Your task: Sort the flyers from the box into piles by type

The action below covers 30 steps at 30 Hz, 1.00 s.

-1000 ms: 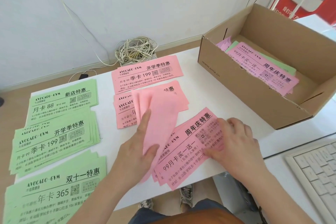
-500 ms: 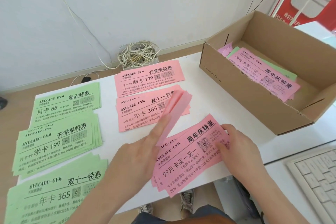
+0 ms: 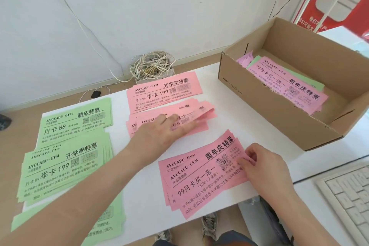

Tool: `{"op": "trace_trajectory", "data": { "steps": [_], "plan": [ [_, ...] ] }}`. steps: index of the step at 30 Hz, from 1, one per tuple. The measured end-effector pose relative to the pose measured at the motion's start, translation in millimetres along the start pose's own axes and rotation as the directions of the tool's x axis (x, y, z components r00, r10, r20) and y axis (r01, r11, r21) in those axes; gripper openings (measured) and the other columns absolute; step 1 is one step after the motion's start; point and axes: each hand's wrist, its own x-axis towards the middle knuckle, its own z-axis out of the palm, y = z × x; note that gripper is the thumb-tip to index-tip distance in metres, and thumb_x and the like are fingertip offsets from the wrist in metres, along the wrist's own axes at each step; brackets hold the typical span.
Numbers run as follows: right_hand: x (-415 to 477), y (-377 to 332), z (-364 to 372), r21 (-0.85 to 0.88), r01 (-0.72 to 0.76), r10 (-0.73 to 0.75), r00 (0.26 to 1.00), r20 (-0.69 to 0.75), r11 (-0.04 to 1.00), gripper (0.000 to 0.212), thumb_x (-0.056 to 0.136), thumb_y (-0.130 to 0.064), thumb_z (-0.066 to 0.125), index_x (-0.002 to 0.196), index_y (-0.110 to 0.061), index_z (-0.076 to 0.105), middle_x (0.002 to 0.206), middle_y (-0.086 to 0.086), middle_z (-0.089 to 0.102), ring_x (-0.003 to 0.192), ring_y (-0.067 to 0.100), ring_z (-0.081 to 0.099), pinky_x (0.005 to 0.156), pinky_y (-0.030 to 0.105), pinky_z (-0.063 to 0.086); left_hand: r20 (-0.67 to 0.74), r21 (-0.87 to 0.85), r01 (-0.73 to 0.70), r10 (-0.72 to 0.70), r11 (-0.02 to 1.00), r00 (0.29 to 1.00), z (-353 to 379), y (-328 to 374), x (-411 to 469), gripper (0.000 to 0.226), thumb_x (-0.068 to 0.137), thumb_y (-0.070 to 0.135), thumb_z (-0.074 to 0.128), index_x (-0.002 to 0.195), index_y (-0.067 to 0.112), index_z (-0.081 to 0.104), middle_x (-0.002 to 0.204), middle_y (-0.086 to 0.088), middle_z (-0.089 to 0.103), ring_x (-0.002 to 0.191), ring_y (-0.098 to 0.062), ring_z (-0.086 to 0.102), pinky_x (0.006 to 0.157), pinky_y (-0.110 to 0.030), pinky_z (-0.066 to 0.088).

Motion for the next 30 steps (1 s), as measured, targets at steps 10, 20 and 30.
{"op": "trace_trajectory", "data": {
  "steps": [10, 20, 30],
  "plan": [
    [-4, 15, -5, 0.04, 0.091, -0.091, 0.996, -0.022, 0.995, 0.026, 0.095, -0.024, 0.052, 0.075, -0.021, 0.068, 0.066, -0.005, 0.055, 0.063, 0.012, 0.049, 0.053, 0.023, 0.035, 0.196, -0.288, 0.149, -0.094, 0.946, 0.976, 15, 4, -12, 0.086, 0.086, 0.019, 0.051, 0.145, 0.048, -0.006, 0.147, 0.002, 0.037, 0.1, -0.024, 0.046, 0.09, -0.037, 0.045],
    [-6, 44, -35, 0.596, -0.008, 0.13, 0.978, -0.162, 0.803, 0.045, 0.084, 0.012, 0.051, 0.073, -0.026, 0.072, 0.075, -0.008, 0.07, 0.07, 0.007, 0.063, 0.064, 0.024, 0.05, 0.216, -0.279, 0.289, -0.233, 0.916, 0.948, 9, 89, -81, 0.079, 0.072, 0.07, 0.047, 0.129, 0.015, 0.055, 0.133, -0.003, 0.052, 0.117, -0.021, 0.045, 0.089, -0.037, 0.052],
    [-5, 63, -42, 0.662, -0.211, 0.338, 0.939, -0.068, 0.719, 0.028, 0.083, -0.002, 0.052, 0.065, -0.013, 0.071, 0.068, 0.022, 0.061, 0.062, 0.024, 0.046, 0.063, 0.036, 0.035, 0.142, -0.28, 0.28, -0.248, 0.918, 0.958, 4, 105, -93, 0.048, 0.083, 0.044, 0.045, 0.109, 0.011, 0.068, 0.116, -0.006, 0.065, 0.096, -0.022, 0.061, 0.079, -0.036, 0.057]
  ]
}}
